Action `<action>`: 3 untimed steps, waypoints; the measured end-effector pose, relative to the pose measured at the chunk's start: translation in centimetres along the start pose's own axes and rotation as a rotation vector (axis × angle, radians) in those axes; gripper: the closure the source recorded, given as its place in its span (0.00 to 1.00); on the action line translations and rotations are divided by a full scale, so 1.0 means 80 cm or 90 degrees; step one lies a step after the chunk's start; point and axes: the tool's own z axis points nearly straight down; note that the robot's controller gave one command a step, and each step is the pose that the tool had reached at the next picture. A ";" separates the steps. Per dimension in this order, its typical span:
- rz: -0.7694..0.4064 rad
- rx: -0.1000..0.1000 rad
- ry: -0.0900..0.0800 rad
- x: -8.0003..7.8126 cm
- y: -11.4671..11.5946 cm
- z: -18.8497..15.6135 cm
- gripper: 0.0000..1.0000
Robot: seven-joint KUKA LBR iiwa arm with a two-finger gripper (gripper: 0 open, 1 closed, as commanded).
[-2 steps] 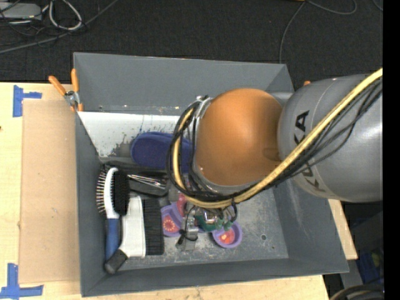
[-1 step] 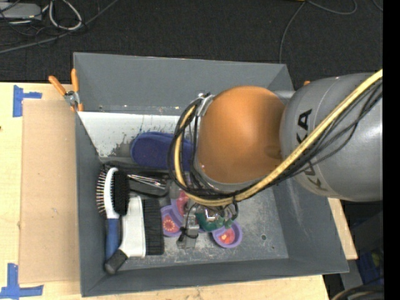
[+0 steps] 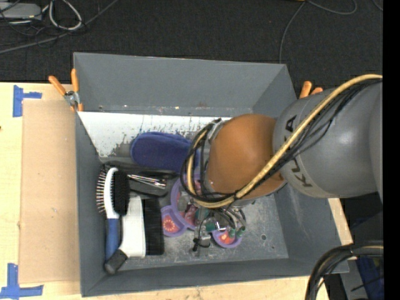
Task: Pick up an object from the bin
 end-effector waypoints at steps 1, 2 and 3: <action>-0.032 -0.003 -0.017 0.023 -0.038 0.109 0.00; -0.015 -0.002 -0.016 0.025 -0.039 0.106 0.00; -0.071 -0.003 -0.018 -0.024 -0.003 0.109 0.00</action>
Offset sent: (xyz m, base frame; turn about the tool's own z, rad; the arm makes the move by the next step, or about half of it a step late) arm -0.0176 -0.0340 -0.0874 0.0172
